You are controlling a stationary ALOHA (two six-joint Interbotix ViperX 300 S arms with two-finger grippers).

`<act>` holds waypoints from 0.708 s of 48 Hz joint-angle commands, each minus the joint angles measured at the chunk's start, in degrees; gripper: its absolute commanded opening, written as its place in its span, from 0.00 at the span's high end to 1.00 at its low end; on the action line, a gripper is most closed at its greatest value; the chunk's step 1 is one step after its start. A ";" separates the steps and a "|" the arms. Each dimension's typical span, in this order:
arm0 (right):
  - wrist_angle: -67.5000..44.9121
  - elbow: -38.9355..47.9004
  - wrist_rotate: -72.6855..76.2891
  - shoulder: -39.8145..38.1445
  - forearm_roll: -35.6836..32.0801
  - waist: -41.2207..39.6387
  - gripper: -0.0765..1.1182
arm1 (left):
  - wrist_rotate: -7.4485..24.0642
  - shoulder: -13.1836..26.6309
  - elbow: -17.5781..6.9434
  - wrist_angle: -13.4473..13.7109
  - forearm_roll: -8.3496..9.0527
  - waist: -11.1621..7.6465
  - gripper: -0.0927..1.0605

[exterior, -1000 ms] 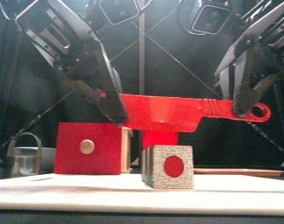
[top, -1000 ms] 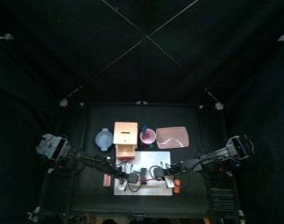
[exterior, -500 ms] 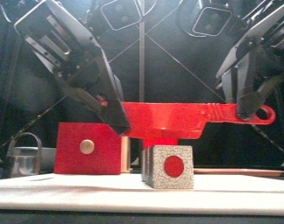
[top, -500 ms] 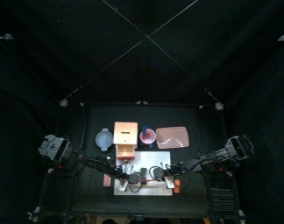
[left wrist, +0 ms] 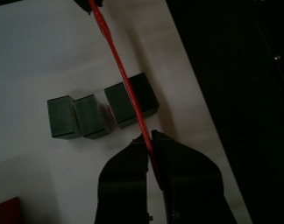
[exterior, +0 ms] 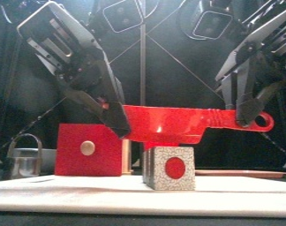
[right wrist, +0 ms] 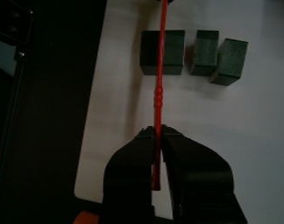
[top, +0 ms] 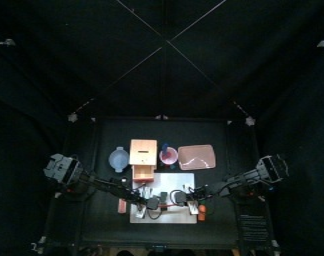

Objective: Place sushi on board then cut the sushi with the knife then place the pieces on the plate
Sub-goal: Cut the sushi into 4 pieces

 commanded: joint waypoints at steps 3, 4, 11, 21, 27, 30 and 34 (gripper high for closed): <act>-0.53 -1.14 -0.26 -0.88 -0.18 -1.32 0.61 | 0.44 -0.70 -1.93 -1.05 0.26 -0.18 0.58; -0.53 -1.14 -0.18 -0.88 -0.09 -1.32 0.61 | 0.44 -0.70 -1.93 -0.97 0.18 -0.18 0.58; -0.44 -1.05 -0.18 -0.62 0.09 -0.97 0.61 | 0.44 -0.53 -1.93 -1.14 0.18 -0.18 0.58; -0.70 -1.14 -0.18 0.44 0.18 -0.97 0.61 | 0.44 0.70 -2.11 -1.23 0.09 -0.18 0.58; -0.88 -1.23 -0.18 1.32 0.44 -0.97 0.61 | 0.44 1.14 -2.20 -1.23 0.09 -0.18 0.58; -0.88 -1.23 -0.18 1.76 0.62 -0.97 0.61 | 0.44 1.32 -2.20 -1.23 0.09 -0.18 0.58; -0.88 -1.32 -0.18 2.11 0.79 -0.97 0.61 | 0.44 1.32 -2.11 -1.23 0.09 -0.18 0.58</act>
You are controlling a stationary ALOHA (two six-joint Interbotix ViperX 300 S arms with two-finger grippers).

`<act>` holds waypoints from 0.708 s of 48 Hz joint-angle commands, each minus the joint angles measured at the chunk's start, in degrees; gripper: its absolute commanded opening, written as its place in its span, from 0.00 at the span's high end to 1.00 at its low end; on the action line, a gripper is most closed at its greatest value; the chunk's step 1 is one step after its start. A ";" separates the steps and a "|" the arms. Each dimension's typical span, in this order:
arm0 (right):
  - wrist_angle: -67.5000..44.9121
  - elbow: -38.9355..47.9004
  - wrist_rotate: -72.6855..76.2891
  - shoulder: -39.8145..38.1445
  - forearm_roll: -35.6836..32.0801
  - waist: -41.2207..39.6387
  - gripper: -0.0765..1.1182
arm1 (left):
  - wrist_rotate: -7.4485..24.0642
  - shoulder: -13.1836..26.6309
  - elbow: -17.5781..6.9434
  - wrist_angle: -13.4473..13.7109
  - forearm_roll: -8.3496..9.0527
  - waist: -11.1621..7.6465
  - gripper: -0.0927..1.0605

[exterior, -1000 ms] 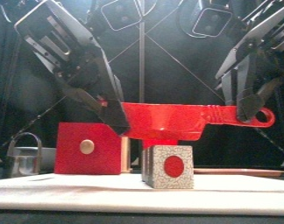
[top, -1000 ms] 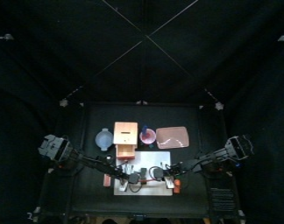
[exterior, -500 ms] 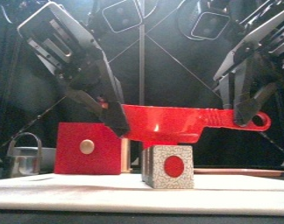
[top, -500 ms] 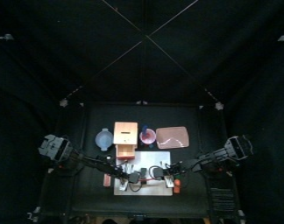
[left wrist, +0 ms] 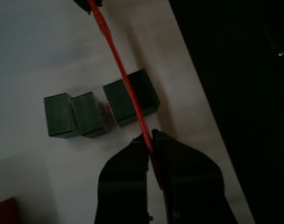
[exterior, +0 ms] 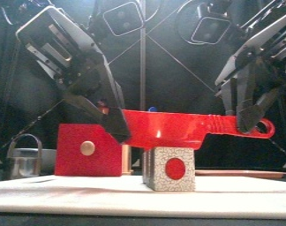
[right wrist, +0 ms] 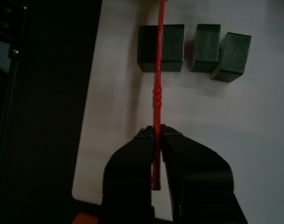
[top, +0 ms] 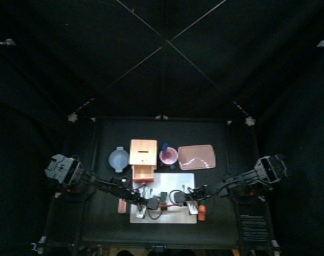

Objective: Place sushi on board then cut the sushi with the knife then place the pieces on the plate
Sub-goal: Cut the sushi into 4 pieces

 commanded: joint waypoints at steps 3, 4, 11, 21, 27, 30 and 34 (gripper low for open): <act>-0.88 -1.76 -0.18 0.26 -0.35 -1.05 0.61 | 0.44 -0.09 -2.02 -1.05 0.18 0.09 0.58; -0.88 -1.85 -0.18 0.18 -0.44 -1.23 0.61 | 0.44 -0.18 -2.02 -0.97 0.26 0.00 0.58; -0.53 -2.81 -0.26 -0.97 -1.05 -1.23 0.61 | 0.53 -1.05 -2.11 -0.70 0.35 0.00 0.58; -0.35 -2.46 -0.26 -3.25 -2.81 -1.58 0.61 | 0.53 -2.02 -1.76 -0.53 0.70 0.00 0.58; -0.09 -2.46 -0.26 -3.69 -3.08 -2.11 0.61 | 0.53 -2.11 -1.76 -0.53 0.88 0.00 0.58; 0.00 -2.46 -0.26 -3.60 -3.25 -2.20 0.61 | 0.53 -2.11 -1.76 -0.70 0.97 0.09 0.58; 0.09 -2.46 -0.26 -3.69 -3.34 -2.29 0.61 | 0.53 -2.11 -1.67 -0.70 1.05 0.00 0.58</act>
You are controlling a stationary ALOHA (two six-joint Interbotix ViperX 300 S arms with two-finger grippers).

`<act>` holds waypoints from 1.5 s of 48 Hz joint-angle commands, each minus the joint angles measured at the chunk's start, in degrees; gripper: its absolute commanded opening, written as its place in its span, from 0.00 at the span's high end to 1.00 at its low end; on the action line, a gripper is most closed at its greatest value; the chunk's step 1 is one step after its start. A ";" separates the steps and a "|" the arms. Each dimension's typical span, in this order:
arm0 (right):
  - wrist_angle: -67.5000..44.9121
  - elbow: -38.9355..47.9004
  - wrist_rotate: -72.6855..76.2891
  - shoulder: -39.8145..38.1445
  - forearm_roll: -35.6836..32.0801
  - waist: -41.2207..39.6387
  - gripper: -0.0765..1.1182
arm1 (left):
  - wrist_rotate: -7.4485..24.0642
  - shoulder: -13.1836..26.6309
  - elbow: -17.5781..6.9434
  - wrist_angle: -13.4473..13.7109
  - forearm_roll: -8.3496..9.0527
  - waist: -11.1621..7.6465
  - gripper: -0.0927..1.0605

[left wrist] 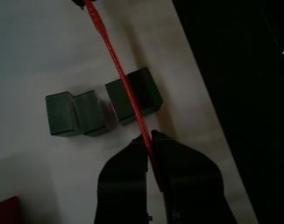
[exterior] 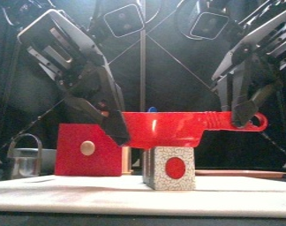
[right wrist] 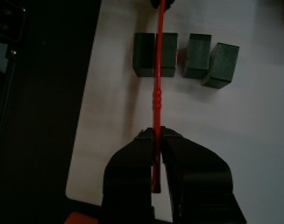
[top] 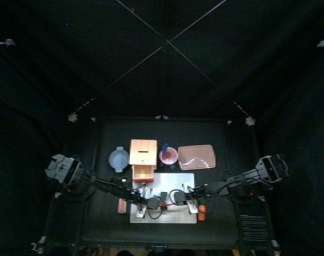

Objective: Place sushi on board then cut the sushi with the knife then place the pieces on the plate
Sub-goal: Cut the sushi into 4 pieces

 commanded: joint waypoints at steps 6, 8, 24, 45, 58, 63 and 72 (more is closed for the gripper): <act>-0.53 -1.67 -0.18 -2.02 -0.35 -1.58 0.61 | 0.53 -1.67 -1.67 -0.79 0.53 -0.09 0.58; -0.53 -1.41 -0.18 -1.85 -0.26 -1.41 0.61 | 0.53 -1.67 -1.67 -0.79 0.53 -0.18 0.58; -0.53 -1.32 -0.18 -1.67 1.49 -0.97 0.61 | 0.44 -1.76 -1.93 -0.79 0.35 -0.09 0.58; -0.53 -1.32 -0.09 -1.93 1.76 -0.53 0.61 | 0.44 -3.25 -1.58 -0.79 0.35 -0.18 0.58; -0.53 -1.05 -0.18 -1.85 3.60 0.44 0.61 | 0.35 -2.72 -1.58 -0.79 0.26 -0.53 0.58; -0.62 -0.97 -0.18 -1.58 3.69 0.44 0.61 | 0.35 -2.64 -1.41 -0.79 0.18 -0.53 0.58; -0.53 -0.97 -0.18 -1.23 3.43 0.00 0.61 | 0.35 -2.46 -1.23 -0.79 0.26 -0.35 0.58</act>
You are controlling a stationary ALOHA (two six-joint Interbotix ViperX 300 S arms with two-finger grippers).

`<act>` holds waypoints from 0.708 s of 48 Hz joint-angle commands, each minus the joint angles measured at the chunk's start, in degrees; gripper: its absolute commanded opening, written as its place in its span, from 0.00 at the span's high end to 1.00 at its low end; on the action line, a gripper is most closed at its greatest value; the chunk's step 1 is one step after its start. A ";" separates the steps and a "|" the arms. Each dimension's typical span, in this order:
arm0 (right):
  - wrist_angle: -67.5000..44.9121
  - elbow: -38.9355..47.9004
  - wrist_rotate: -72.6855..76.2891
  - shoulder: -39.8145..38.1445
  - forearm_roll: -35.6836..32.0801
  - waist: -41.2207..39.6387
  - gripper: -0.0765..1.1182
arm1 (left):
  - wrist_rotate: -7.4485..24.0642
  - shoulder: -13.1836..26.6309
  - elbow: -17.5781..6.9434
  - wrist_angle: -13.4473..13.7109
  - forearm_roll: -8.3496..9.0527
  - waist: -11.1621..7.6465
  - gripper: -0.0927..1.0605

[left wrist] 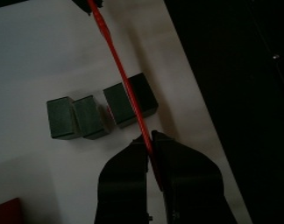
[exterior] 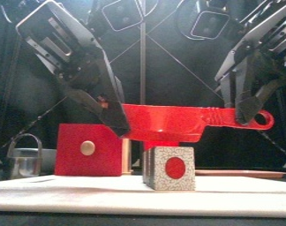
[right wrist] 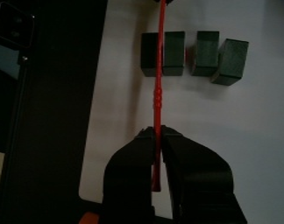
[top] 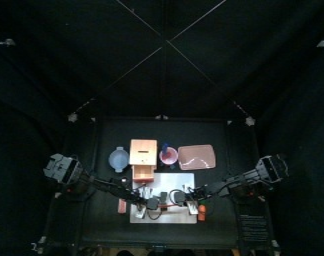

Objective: Place sushi on board then cut the sushi with the knife then place the pieces on the plate
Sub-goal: Cut the sushi into 4 pieces

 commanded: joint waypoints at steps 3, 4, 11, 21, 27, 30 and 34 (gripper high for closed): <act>-0.70 -0.88 -0.18 -1.14 -0.53 -0.79 0.61 | 0.35 -1.14 -1.14 -0.79 0.26 0.09 0.58; -0.70 -0.88 -0.18 -1.14 -0.44 -0.79 0.61 | 0.35 -1.14 -1.14 -0.79 0.26 0.09 0.58; -0.70 -0.79 -0.26 -0.97 -0.53 -0.88 0.61 | 0.35 -0.70 -1.23 -0.79 0.26 0.18 0.58; -0.97 -0.53 -0.26 -0.35 -0.53 -0.97 0.61 | 0.35 0.00 -1.23 -0.97 0.26 0.18 0.58; -1.14 -0.62 -0.26 0.35 -0.88 -1.41 0.61 | 0.35 0.62 -1.14 -0.97 0.18 0.18 0.58; -1.23 -0.62 -0.26 0.79 -0.97 -1.49 0.61 | 0.35 0.79 -1.23 -0.97 0.26 0.18 0.58; -1.23 -0.62 -0.26 1.14 -0.97 -1.49 0.61 | 0.35 0.97 -1.14 -0.97 0.18 0.18 0.58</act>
